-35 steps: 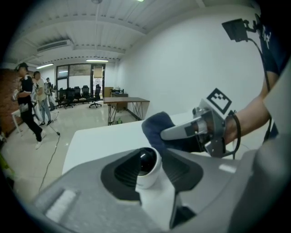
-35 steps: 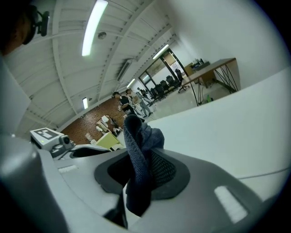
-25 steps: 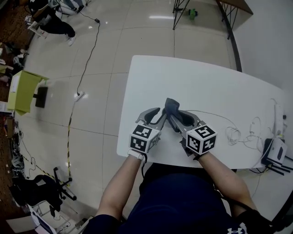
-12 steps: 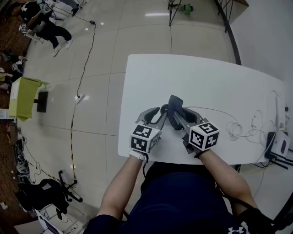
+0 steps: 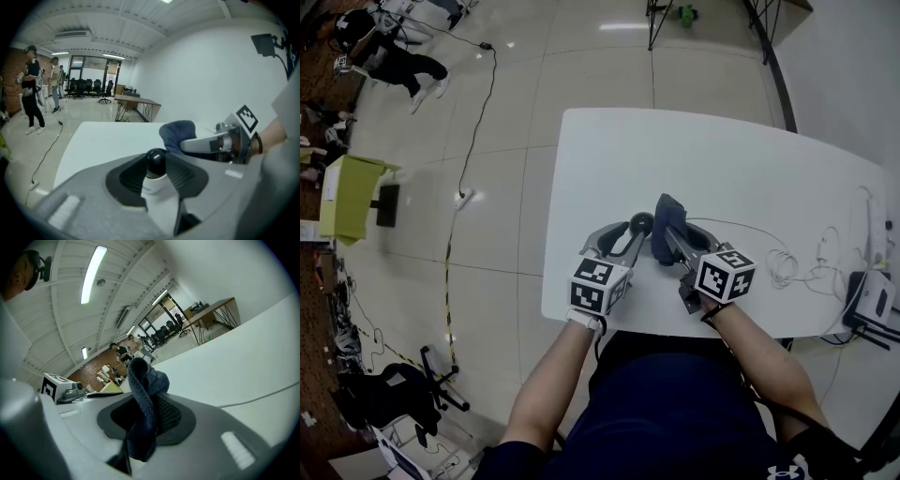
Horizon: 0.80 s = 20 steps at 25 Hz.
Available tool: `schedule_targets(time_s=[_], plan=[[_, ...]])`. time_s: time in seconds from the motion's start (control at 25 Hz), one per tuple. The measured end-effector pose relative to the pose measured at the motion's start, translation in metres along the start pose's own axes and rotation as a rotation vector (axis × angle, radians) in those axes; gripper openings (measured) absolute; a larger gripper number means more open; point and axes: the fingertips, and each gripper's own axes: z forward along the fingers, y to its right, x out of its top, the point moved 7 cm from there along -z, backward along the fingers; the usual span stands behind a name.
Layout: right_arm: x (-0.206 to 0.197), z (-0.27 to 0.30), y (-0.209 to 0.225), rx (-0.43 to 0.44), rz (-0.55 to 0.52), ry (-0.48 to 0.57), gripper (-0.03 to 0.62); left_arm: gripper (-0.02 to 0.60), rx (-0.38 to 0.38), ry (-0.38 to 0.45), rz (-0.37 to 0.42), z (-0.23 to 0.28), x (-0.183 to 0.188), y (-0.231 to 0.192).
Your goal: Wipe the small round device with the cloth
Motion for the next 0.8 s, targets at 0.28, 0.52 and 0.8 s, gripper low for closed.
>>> schedule_targets(time_s=[0.28, 0.52, 0.8], plan=[[-0.033, 0.01, 0.031, -0.078, 0.055, -0.127, 0.095, 0.126, -0.007, -0.004, -0.01, -0.001, -0.004, 0.002], [-0.052, 0.018, 0.043, -0.119, 0.1, -0.187, 0.095, 0.127, -0.002, -0.013, 0.01, 0.001, -0.011, 0.002], [-0.053, 0.017, 0.047, -0.121, 0.225, -0.168, 0.095, 0.127, -0.014, -0.005, -0.001, -0.003, -0.005, 0.003]])
